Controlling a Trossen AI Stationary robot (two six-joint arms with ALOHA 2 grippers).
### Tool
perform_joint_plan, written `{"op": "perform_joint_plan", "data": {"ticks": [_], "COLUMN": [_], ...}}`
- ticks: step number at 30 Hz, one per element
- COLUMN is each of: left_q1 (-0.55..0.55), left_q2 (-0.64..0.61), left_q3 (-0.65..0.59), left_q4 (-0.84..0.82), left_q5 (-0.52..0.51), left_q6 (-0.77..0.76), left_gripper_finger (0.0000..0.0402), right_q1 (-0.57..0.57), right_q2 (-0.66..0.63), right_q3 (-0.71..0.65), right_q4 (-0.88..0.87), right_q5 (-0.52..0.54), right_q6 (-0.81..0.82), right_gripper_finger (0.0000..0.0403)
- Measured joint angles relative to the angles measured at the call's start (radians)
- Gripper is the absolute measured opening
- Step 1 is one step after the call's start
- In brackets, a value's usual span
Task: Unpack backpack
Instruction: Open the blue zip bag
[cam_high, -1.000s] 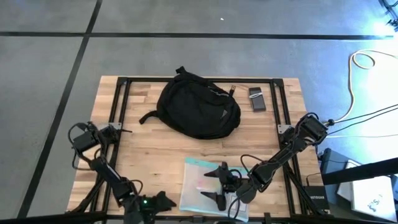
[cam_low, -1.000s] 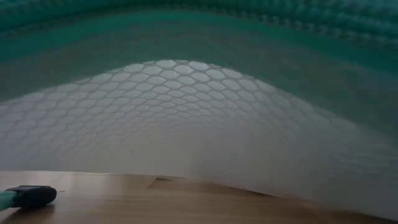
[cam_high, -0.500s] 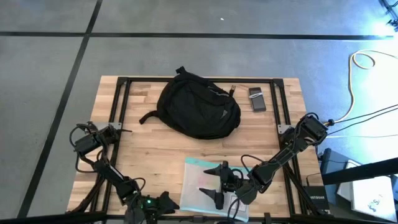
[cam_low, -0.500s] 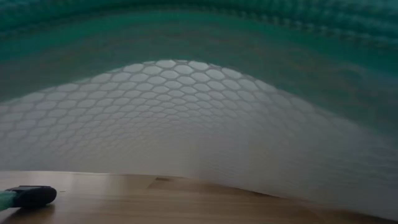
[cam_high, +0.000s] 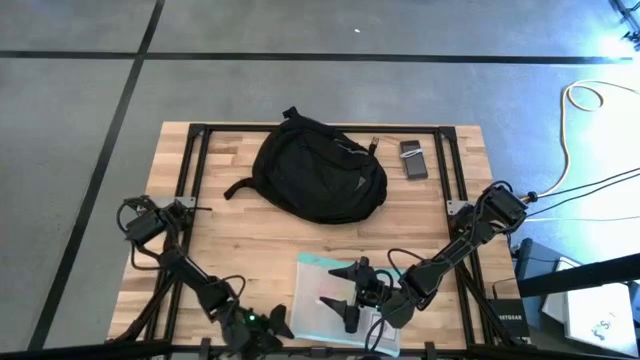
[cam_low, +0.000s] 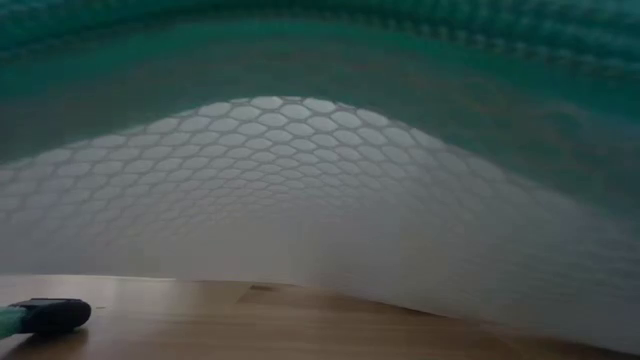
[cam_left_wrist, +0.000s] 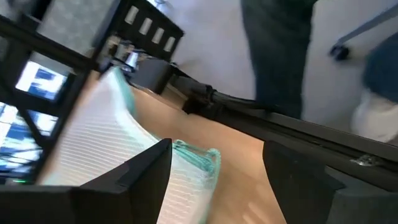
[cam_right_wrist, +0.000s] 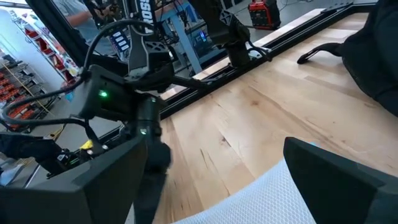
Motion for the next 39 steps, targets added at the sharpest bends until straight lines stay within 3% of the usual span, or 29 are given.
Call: {"op": "perform_joint_plan", "data": {"ticks": [3,6,14,19,27,36,39], "left_q1": [0.036,0.05,0.049,0.071,0.108,0.103,0.103], "left_q2": [0.001,0.001,-0.01,-0.03,-0.032,-0.031,-0.031], "left_q3": [0.0,0.0,-0.002,-0.004,-0.004,-0.003,-0.003], "left_q4": [-0.013,-0.014,-0.009,-0.016,-0.019,-0.005,-0.002], "left_q5": [0.074,0.079,-0.002,-0.129,-0.028,-0.102,-0.14], "left_q6": [-0.058,-0.064,0.027,0.062,-0.079,-0.06,-0.055], "left_gripper_finger": [0.0237,0.0237,0.0237,0.0237,0.0237,0.0236,0.0217], "right_q1": [0.0,0.0,0.0,0.0,0.0,0.0,0.0], "right_q2": [0.0,0.0,0.0,0.0,0.0,0.0,0.0], "right_q3": [0.0,0.0,0.0,0.0,0.0,0.0,0.0], "right_q4": [0.0,0.0,-0.001,0.0,0.0,-0.001,-0.001], "right_q5": [0.0,0.001,0.012,0.033,0.035,0.036,0.036], "right_q6": [0.002,0.006,0.021,0.024,0.047,0.047,0.047], "right_gripper_finger": [0.036,0.036,0.036,0.036,0.036,0.036,0.036]}}
